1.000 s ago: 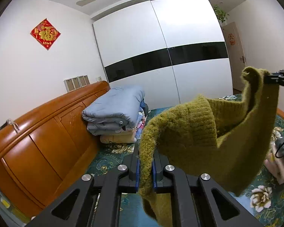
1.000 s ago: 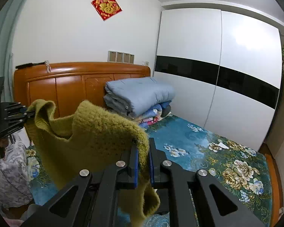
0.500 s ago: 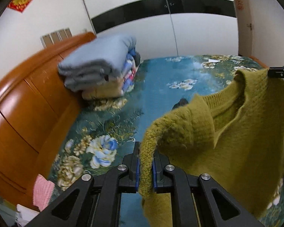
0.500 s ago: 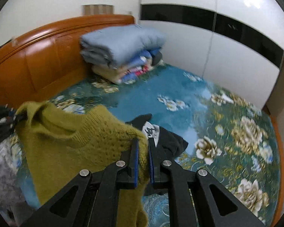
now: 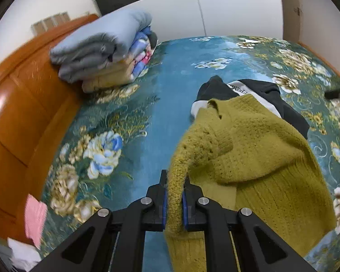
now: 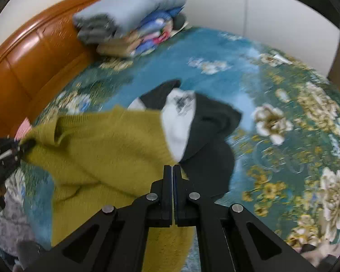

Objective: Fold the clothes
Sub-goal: 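Lift the sweater with both grippers and shake it out in the air, then lower the held sweater flat onto the bed with both grippers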

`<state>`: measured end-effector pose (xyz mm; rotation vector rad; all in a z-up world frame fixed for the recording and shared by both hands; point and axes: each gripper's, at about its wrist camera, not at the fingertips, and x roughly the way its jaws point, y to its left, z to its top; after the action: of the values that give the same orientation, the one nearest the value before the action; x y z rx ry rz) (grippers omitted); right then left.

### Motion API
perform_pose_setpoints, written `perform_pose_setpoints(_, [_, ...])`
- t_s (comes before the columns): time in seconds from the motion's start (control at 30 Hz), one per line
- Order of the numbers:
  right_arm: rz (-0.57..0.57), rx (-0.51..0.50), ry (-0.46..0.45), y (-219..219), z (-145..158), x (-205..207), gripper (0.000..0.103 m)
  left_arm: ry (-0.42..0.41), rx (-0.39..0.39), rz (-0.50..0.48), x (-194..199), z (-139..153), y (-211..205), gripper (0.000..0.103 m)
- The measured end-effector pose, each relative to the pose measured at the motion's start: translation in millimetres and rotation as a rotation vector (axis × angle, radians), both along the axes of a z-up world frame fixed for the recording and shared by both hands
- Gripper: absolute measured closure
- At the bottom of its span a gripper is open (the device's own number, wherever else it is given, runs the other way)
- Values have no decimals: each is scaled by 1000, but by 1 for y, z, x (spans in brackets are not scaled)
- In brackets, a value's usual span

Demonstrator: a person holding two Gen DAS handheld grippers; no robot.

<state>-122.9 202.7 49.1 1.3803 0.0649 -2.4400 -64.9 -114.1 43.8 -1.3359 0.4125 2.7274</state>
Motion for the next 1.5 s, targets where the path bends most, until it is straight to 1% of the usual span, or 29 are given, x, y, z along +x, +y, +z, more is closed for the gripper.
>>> perform_pose_setpoints(0.1, [54,12,-30,-29,-15,-13,102,-19,36,29,-3,-9,-15,93])
perform_pose_setpoints(0.23, [121,14,-38,-68,-23,-40,102,-39,101,48,-10,-20,-33,93])
perform_pose_setpoints(0.3, [162,47,-33,-88,-28,-57,100,-41,117,41,-13,-24,-38,93])
perform_pose_setpoints(0.33, [183,75,-37,-98,-31,-67,96,-44,124,37,-15,-26,-41,92])
perform_pose_setpoints(0.37, [200,103,-42,-107,-35,-76,89,-46,131,33,-17,-28,-44,92])
perform_pose_setpoints(0.4, [211,130,-48,-115,-39,-85,85,-49,141,31,-20,-31,-47,92])
perform_pose_setpoints(0.43, [223,156,-55,-123,-44,-95,74,-53,153,32,-22,-33,-50,92])
perform_pose_setpoints(0.47, [237,179,-64,-130,-49,-106,65,-56,167,34,-25,-36,-54,92])
perform_pose_setpoints(0.53, [263,226,-70,-144,-59,-121,59,-63,196,39,-31,-42,-60,92])
perform_pose_setpoints(0.67, [341,377,-77,-171,-83,-150,58,-76,243,49,-37,-51,-70,92])
perform_pose_setpoints(0.77, [403,489,-99,-186,-103,-166,58,-93,271,61,-40,-61,-79,91])
perform_pose_setpoints(0.9, [494,612,-180,-194,-133,-173,58,-116,279,63,-43,-72,-83,91])
perform_pose_setpoints(0.97, [494,616,-203,-195,-137,-176,58,-123,273,59,-43,-75,-83,91])
perform_pose_setpoints(1.03, [455,594,-239,-191,-137,-180,58,-127,268,61,-44,-77,-82,91])
perform_pose_setpoints(1.1, [420,574,-269,-187,-135,-179,67,-129,269,66,-44,-77,-82,91])
perform_pose_setpoints(1.17, [416,565,-272,-183,-132,-169,92,-131,270,70,-43,-75,-81,91])
perform_pose_setpoints(1.27, [395,540,-236,-173,-122,-154,95,-122,251,72,-43,-69,-78,91])
perform_pose_setpoints(1.37, [329,533,-157,-156,-95,-151,96,-88,215,77,-51,-57,-71,92])
perform_pose_setpoints(1.4, [307,530,-131,-150,-86,-150,97,-72,205,81,-59,-48,-68,92])
perform_pose_setpoints(1.43, [280,526,-103,-144,-74,-149,97,-53,196,84,-69,-38,-63,92])
perform_pose_setpoints(1.5, [209,509,-37,-130,-39,-153,97,-15,177,84,-87,-14,-52,92])
